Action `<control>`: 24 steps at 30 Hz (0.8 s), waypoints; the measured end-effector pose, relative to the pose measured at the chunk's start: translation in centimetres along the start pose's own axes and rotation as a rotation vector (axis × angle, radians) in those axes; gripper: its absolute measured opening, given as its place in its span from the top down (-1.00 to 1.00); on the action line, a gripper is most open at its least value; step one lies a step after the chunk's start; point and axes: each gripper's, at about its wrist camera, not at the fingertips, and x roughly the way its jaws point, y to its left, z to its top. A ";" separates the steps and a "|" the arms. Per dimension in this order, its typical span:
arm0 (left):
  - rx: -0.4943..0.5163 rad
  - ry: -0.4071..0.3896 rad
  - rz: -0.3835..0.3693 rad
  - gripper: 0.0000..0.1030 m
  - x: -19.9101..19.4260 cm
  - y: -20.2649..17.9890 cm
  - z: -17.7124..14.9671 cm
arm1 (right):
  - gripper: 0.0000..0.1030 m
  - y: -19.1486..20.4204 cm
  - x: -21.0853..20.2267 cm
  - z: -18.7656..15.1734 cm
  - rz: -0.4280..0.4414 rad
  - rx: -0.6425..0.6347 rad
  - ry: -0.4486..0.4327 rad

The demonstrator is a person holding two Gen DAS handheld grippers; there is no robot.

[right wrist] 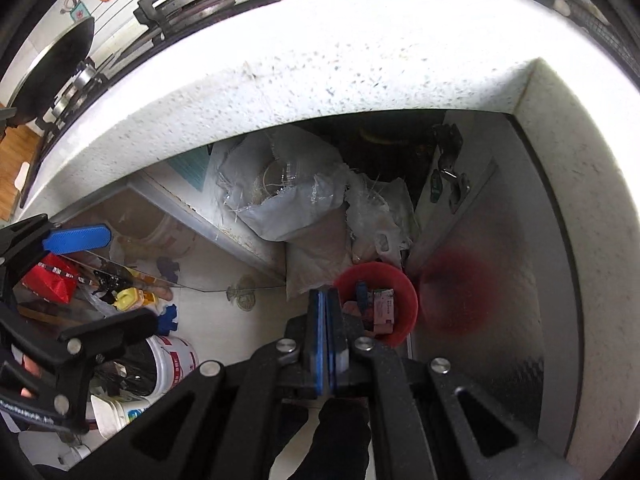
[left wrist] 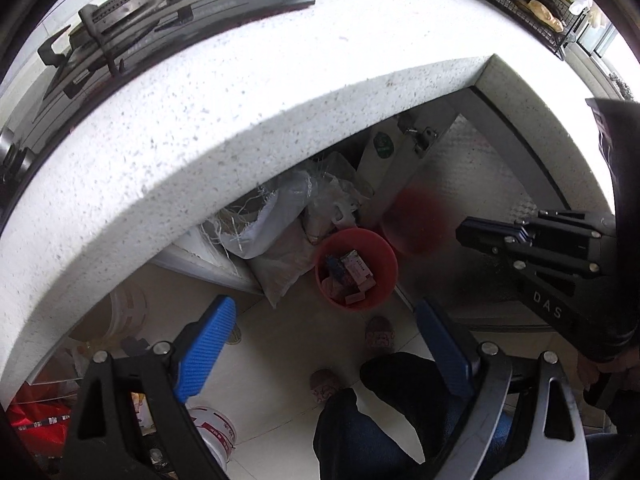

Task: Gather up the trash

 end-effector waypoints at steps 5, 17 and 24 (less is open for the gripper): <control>0.035 -0.028 -0.011 -0.76 -1.9 -0.3 0.4 | 0.98 0.3 -2.4 -0.4 -0.007 0.047 -0.018; 0.113 -0.116 -0.049 -0.76 -8.0 -1.3 1.3 | -0.13 2.1 -9.6 -1.8 -0.102 0.135 -0.111; 0.162 -0.173 -0.077 -0.76 -12.3 -2.5 2.1 | -0.53 2.4 -13.9 -2.9 -0.167 0.188 -0.168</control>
